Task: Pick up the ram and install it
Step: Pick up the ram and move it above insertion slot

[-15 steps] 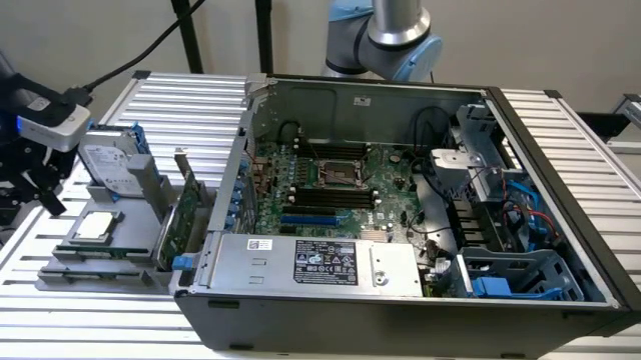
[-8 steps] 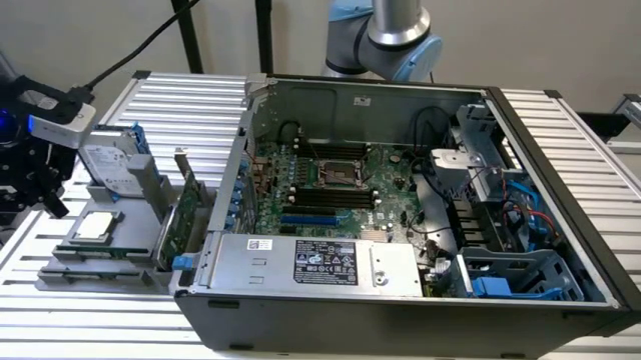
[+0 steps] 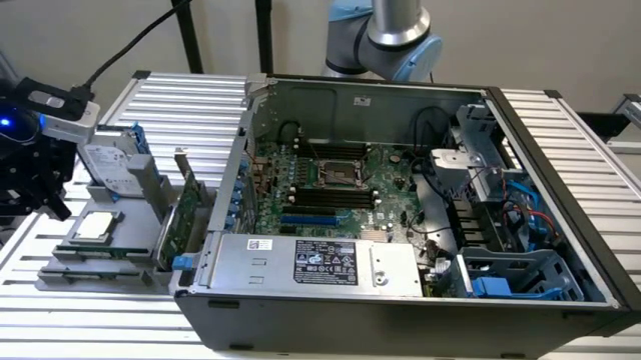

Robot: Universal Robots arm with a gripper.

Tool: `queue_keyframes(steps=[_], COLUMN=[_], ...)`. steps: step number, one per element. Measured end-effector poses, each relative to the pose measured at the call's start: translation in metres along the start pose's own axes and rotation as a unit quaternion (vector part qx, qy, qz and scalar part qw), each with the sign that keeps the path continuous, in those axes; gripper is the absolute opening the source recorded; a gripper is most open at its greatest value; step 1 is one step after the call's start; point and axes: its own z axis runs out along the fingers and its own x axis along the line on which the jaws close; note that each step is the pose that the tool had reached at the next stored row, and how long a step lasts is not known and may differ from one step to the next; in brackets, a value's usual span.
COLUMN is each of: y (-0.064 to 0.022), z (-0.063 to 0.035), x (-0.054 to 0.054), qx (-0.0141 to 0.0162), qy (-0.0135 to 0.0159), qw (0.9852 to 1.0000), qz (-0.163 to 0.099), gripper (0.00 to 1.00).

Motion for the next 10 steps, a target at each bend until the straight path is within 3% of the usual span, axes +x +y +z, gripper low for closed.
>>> queue_keyframes(steps=[5, 10], y=[0.0, 0.0], z=[0.0034, 0.0069], x=[0.0, 0.0], qx=[0.0001, 0.0003], qy=[0.0003, 0.0006], qw=[0.999, 0.9958], qz=[-0.046, -0.091], gripper=[0.0, 0.0])
